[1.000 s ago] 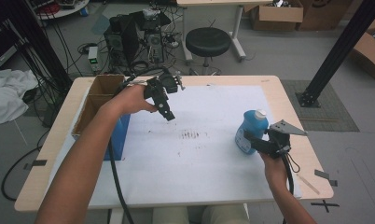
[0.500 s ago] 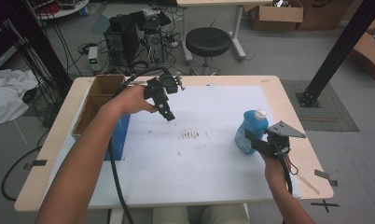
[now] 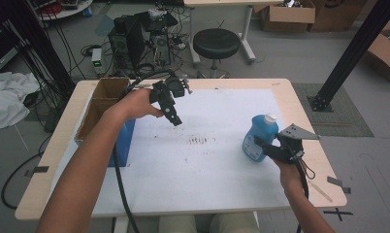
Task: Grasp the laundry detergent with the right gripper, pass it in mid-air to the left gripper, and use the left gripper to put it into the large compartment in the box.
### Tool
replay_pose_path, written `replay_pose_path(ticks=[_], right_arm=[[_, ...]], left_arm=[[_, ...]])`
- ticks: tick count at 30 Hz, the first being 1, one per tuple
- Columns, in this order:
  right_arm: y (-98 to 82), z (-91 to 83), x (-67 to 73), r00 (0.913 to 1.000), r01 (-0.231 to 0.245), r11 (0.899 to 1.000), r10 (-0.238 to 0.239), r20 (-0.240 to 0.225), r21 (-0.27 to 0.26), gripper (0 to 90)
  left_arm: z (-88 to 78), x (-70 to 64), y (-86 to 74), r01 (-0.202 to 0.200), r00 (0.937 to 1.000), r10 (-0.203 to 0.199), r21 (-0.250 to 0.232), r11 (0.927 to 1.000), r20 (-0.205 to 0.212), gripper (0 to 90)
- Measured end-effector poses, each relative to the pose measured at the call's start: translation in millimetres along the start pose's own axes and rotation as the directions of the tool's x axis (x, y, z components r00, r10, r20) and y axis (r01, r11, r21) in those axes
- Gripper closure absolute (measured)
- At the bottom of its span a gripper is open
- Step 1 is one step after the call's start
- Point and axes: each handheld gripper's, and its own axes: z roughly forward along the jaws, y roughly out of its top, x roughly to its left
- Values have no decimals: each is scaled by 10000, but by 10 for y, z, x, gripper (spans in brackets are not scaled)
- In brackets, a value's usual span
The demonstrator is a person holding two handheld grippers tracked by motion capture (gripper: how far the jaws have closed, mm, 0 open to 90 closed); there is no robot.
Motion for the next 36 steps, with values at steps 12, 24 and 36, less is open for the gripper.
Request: replay_pose_path(ticks=[12,24,36], right_arm=[[219,-35,-104,9742,231,9997,-219,-2248,25,452],[464,50,-184,8836,1028,9947,-958,-4584,-96,451],[687,189,-21,7640,2153,9751,-2025,-6126,-539,451]], left_arm=[[-90,-91,-10,-147,9999,147,-115,9998,-11,192],[-283,-268,53,-590,9982,589,-133,9982,-82,193],[-422,-404,82,-960,9954,960,-182,9952,-51,195]])
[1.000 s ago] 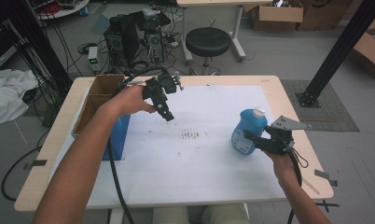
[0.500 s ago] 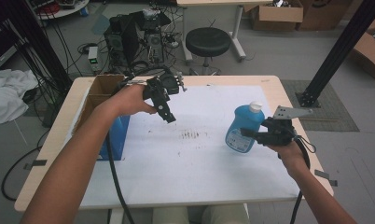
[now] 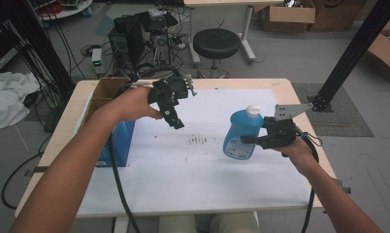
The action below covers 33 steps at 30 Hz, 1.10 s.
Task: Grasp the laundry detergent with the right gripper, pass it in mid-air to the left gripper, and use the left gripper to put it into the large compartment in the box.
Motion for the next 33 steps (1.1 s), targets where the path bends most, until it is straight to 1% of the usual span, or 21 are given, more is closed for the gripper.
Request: replay_pose_path(ticks=[1,2,3,4,5,6,7,9,10,11,12,13,14,18,19,21,26,27,30,31,33], right_arm=[[44,50,4,9993,238,9997,-235,-282,73,451],[44,50,4,9993,238,9997,-235,-282,73,451],[85,106,7,9976,413,9990,-402,-571,183,451],[85,106,7,9976,413,9990,-402,-571,183,451],[124,168,15,9946,638,9973,-606,-847,350,451],[138,192,18,9931,725,9965,-682,-956,417,451],[158,236,23,9906,852,9951,-793,-1114,493,451],[180,294,35,9875,1021,9927,-935,-1265,634,451],[180,294,35,9875,1021,9927,-935,-1265,634,451],[197,364,55,9840,1221,9897,-1109,-1398,746,452],[197,364,55,9840,1221,9897,-1109,-1398,746,452],[201,385,59,9831,1254,9891,-1134,-1436,776,452],[207,417,66,9809,1352,9876,-1221,-1514,795,452],[232,527,91,9728,1594,9829,-1405,-1844,920,452],[232,527,91,9728,1594,9829,-1405,-1844,920,452],[241,588,101,9688,1697,9812,-1490,-1980,923,453],[254,660,123,9659,1765,9803,-1552,-2074,883,454],[261,699,128,9635,1768,9813,-1565,-2173,769,454],[270,735,135,9626,1776,9818,-1592,-2191,672,454],[282,770,141,9611,1797,9816,-1611,-2245,648,454],[293,802,145,9597,1807,9817,-1629,-2288,592,454]], left_arm=[[-18,-23,7,-62,10000,62,40,10000,11,194],[-18,-23,7,-62,10000,62,40,10000,11,194],[-34,-46,17,-115,9999,115,85,9999,45,193],[-34,-46,17,-115,9999,115,85,9999,45,193],[-50,-68,26,-143,9999,142,81,9999,63,193],[-62,-77,32,-234,9997,233,107,9997,84,193],[-62,-87,34,-195,9997,195,43,9998,125,193],[-67,-110,46,-290,9995,289,65,9996,154,193],[-67,-110,46,-290,9995,289,65,9996,154,193],[-71,-136,59,-436,9989,434,88,9990,186,193],[-71,-136,59,-436,9989,434,88,9990,186,193],[-76,-146,68,-597,9980,593,158,9981,197,193],[-77,-157,76,-656,9976,652,182,9977,224,193],[-81,-218,117,-1032,9937,1026,108,9946,453,192],[-81,-218,117,-1032,9937,1026,108,9946,453,192],[-84,-248,150,-1177,9918,1170,116,9930,509,192],[-92,-288,196,-1323,9897,1313,137,9911,576,192],[-98,-309,220,-1436,9878,1424,159,9895,630,192],[-101,-327,239,-1496,9869,1483,170,9886,641,192],[-108,-343,253,-1545,9861,1528,223,9877,653,193],[-122,-354,262,-1520,9864,1505,191,9882,655,192]])
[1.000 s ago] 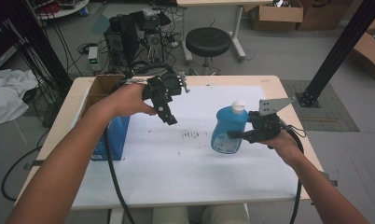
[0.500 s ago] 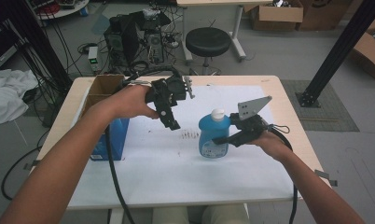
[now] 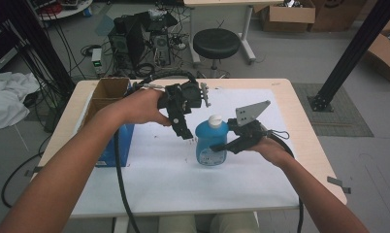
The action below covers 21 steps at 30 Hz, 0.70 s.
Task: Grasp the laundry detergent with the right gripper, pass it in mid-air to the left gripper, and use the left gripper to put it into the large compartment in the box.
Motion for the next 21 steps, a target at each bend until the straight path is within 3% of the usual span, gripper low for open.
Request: replay_pose_path(ticks=[21], right_arm=[[145,261,-36,9998,105,9999,-104,-157,77,454]], left_arm=[[30,-18,107,-181,9998,181,25,9998,64,191]])
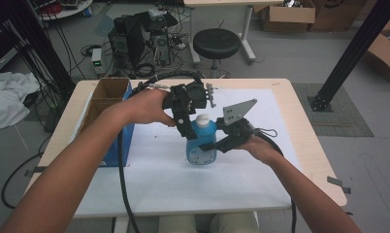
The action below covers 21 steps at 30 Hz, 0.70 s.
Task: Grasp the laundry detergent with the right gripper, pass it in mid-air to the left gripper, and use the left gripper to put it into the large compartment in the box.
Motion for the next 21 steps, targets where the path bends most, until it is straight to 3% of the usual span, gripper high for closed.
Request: replay_pose_path(ticks=[21], right_arm=[[58,32,-3,10000,13,10000,-13,37,-12,454]], left_arm=[[122,3,88,-69,10000,70,92,9999,-52,192]])
